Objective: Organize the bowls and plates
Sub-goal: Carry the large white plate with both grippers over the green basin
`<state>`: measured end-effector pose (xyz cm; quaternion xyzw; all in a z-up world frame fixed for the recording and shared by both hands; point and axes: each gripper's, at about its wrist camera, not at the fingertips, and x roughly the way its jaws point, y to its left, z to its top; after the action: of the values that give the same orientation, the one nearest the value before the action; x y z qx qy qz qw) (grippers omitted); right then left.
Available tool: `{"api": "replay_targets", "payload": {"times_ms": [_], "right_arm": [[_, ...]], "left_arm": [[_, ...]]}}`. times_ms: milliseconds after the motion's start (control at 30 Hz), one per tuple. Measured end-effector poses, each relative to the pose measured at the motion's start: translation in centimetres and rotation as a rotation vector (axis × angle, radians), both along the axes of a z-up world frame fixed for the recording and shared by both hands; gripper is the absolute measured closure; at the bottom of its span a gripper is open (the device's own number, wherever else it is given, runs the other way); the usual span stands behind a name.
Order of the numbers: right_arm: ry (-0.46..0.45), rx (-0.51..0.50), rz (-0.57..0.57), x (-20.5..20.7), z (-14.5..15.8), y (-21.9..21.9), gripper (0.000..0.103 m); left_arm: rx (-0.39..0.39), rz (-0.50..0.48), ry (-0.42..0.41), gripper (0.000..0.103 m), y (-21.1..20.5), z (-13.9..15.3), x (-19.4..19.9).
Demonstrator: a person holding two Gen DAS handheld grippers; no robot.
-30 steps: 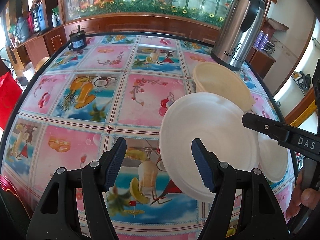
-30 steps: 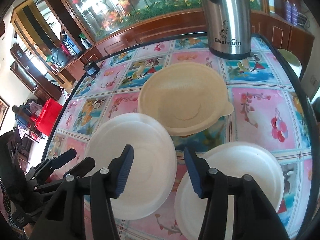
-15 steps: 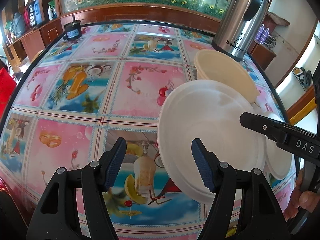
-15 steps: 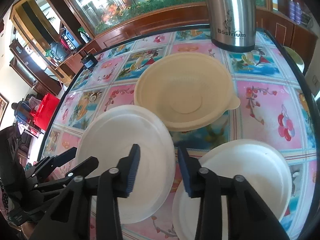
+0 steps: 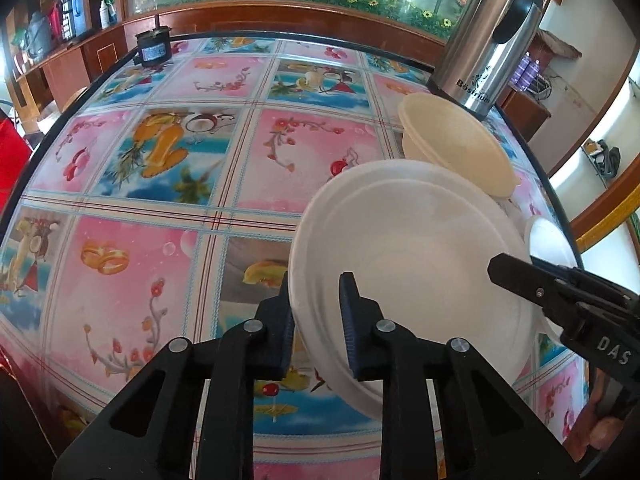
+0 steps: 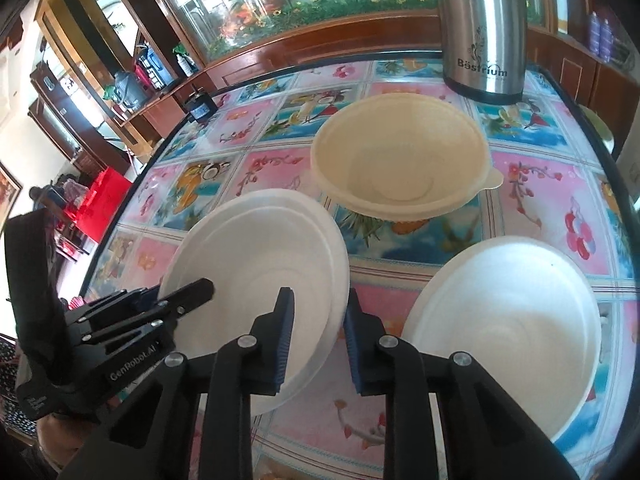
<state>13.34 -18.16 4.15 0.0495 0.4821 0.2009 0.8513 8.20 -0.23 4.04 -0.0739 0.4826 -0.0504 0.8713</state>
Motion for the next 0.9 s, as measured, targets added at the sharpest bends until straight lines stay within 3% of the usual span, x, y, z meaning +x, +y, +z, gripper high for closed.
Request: {"api": "replay_targets", "payload": {"times_ms": [600,900], "right_arm": [[-0.086,-0.053,-0.012,-4.8,1.9,0.8,0.079],[-0.080,-0.057,-0.007,-6.0,1.7,1.2,0.078]], "left_arm": [[0.037,-0.025,-0.081,0.087,0.2,2.6,-4.2],[0.032,-0.021,-0.083,0.087,0.6,2.7,-5.5]]}}
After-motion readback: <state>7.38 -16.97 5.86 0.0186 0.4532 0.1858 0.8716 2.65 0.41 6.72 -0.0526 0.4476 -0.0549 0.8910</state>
